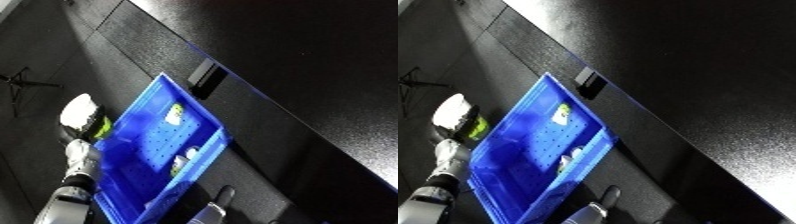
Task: Pick up the object and place it into the box
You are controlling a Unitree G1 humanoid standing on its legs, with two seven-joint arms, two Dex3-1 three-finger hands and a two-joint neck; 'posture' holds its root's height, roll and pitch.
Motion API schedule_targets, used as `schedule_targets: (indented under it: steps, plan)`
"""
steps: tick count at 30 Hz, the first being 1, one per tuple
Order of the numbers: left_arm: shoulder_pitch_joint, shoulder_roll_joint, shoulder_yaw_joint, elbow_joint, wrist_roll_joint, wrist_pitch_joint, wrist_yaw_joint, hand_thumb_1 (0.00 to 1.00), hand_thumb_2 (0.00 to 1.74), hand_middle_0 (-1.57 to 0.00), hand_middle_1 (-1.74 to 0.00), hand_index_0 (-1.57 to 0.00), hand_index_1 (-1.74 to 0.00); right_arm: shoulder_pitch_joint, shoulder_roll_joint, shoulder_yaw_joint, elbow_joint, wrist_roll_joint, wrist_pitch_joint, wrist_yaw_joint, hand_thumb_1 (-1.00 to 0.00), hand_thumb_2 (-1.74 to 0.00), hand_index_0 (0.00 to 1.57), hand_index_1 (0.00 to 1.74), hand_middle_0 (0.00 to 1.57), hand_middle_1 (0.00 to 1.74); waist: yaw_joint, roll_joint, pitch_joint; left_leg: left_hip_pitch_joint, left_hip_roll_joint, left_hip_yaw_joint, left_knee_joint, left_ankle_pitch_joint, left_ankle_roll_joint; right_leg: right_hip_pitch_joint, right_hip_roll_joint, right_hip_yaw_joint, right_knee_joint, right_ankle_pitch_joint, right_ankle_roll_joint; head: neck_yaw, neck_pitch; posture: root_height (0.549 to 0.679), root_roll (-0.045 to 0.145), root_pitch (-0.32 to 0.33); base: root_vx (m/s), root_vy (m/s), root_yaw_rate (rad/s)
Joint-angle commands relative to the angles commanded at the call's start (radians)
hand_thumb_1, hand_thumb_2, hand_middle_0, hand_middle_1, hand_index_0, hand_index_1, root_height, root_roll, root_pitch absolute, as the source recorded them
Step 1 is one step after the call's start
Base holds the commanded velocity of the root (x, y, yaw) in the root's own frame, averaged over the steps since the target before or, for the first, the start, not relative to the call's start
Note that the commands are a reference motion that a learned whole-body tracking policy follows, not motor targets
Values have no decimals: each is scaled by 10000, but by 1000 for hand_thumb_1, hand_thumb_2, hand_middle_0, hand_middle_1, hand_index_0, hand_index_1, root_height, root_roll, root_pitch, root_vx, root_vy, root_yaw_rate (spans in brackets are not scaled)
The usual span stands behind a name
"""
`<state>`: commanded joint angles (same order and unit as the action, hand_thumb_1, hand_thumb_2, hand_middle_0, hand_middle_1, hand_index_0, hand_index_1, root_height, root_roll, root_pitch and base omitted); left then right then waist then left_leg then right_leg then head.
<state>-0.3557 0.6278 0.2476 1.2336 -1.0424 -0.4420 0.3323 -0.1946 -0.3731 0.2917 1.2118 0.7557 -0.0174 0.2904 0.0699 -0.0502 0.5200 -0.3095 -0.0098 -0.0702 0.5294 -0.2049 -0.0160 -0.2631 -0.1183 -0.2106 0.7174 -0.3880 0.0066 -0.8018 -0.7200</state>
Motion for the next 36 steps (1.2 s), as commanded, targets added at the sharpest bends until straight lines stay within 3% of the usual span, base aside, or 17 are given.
schedule_targets:
  steps: [13,20,28,36]
  plan:
    - [-583,277,-495,132,408,98,-769,0,0,0,0,0,0,-66,71,211,-222,206,-136,71,0,0,0,0,0,0,93,-174,0,-55,21,19,-95,7,-61,15,66,-53,-295,170,40,629,283,645,35,-42,-21,-5,8]
    - [-679,156,-651,122,-437,924,-2409,0,0,0,0,0,0,-86,122,212,-310,310,-46,1,0,0,0,0,0,0,112,-210,0,36,16,45,-136,-39,-54,66,74,-41,-416,254,63,1126,397,645,30,-43,-15,-8,4]
    - [-437,-333,-1453,407,382,2582,-4902,0,0,0,0,0,0,-80,131,-69,-295,137,21,-41,0,0,0,0,0,0,-50,25,-72,464,8,147,-536,9,-82,323,48,54,-962,521,247,2392,790,650,27,-46,-7,-1,-38]
    - [100,-804,-2297,639,2228,2920,-5645,0,0,0,0,0,0,-202,-65,-308,-169,-116,-79,-36,0,0,0,0,0,0,-311,387,-198,630,99,355,-636,-15,-94,268,159,351,-1298,759,339,5204,1224,653,24,-38,-37,19,-166]
